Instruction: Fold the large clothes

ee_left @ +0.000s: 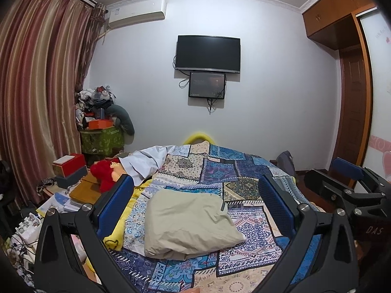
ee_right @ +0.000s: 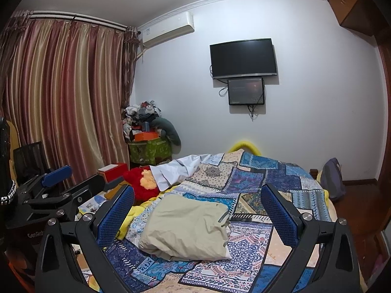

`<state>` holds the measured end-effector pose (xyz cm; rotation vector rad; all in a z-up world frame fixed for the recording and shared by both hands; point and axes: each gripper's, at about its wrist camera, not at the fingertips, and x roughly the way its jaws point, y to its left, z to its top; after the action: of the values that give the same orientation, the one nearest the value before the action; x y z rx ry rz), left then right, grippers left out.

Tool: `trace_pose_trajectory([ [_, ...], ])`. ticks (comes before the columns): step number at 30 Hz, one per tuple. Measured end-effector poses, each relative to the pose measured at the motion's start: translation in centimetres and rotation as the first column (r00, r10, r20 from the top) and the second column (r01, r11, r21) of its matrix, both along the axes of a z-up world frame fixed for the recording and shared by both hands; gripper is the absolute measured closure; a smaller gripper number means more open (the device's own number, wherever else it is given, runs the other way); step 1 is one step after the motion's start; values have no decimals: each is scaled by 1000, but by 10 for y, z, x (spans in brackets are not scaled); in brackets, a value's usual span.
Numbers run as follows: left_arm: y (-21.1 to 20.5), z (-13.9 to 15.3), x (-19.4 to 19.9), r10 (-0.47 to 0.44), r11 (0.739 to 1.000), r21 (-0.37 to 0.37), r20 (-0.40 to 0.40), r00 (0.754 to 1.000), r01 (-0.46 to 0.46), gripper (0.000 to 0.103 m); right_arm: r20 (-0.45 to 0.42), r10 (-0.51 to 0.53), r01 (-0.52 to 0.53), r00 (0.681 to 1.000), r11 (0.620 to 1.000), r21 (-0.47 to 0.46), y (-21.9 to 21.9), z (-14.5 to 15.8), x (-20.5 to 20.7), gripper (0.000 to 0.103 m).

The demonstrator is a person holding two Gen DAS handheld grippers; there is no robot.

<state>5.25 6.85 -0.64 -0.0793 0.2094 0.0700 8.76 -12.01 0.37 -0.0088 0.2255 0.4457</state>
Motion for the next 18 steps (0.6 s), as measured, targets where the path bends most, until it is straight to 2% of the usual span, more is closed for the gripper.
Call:
trace_pose_trajectory([
  [9,-3,0,0,-7,1000,21,-6,1000,7,0,-15,-10,11,1000,1000,19,-2,0,2,0],
  [18,1,0,3,-5,1000,-3,-19,1000,5,0,-32,-21,22,999,999,33,-7,0,4,0],
])
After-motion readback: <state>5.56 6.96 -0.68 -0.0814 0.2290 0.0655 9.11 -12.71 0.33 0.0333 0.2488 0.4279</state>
